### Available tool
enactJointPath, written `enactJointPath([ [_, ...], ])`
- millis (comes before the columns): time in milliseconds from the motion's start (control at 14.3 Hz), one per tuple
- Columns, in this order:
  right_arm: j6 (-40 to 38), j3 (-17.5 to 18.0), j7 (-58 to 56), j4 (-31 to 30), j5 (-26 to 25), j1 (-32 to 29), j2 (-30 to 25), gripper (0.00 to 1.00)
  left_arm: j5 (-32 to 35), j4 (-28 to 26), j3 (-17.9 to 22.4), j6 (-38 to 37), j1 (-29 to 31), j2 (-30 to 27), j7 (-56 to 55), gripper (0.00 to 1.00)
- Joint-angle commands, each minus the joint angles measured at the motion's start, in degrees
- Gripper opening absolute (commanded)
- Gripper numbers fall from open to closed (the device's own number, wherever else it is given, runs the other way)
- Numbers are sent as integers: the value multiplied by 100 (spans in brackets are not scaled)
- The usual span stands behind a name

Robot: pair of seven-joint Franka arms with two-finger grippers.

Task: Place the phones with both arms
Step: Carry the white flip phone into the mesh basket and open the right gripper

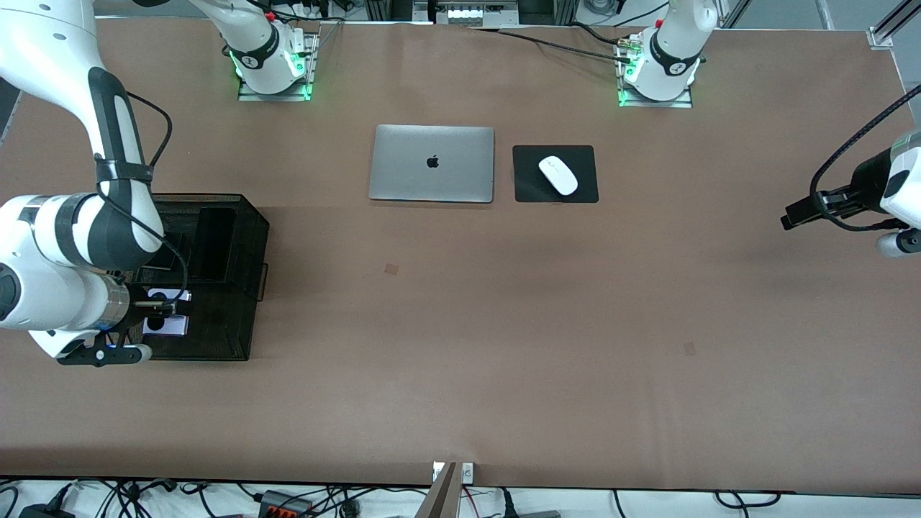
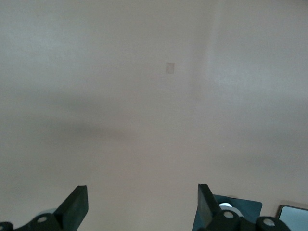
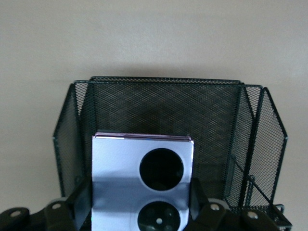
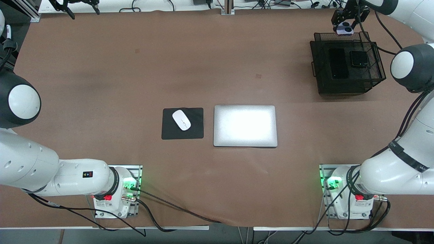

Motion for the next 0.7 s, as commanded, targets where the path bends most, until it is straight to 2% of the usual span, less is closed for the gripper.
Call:
enactJointPath([
  [0, 428, 126, -100, -437, -71, -182, -50, 41, -88, -49, -11, 67, 40, -26, 289, 100],
  [280, 1026, 126, -250, -807, -71, -270, 134, 41, -36, -5, -11, 32, -21, -17, 219, 100],
  [350, 1036, 126, -267, -833, -71, -288, 143, 45, -44, -5, -11, 32, -13, -17, 219, 100],
  [420, 1036, 126, -276, -860, -63, -314, 143, 63, -27, -5, -11, 32, -13, -17, 228, 100],
  [491, 1010, 126, -276, -851, -71, -314, 143, 100, -10, -5, -3, 32, -21, -9, 228, 100],
  [631, 957, 126, -259, -781, -71, -297, 65, 100, -1, -14, -3, 40, -4, 18, 271, 100],
])
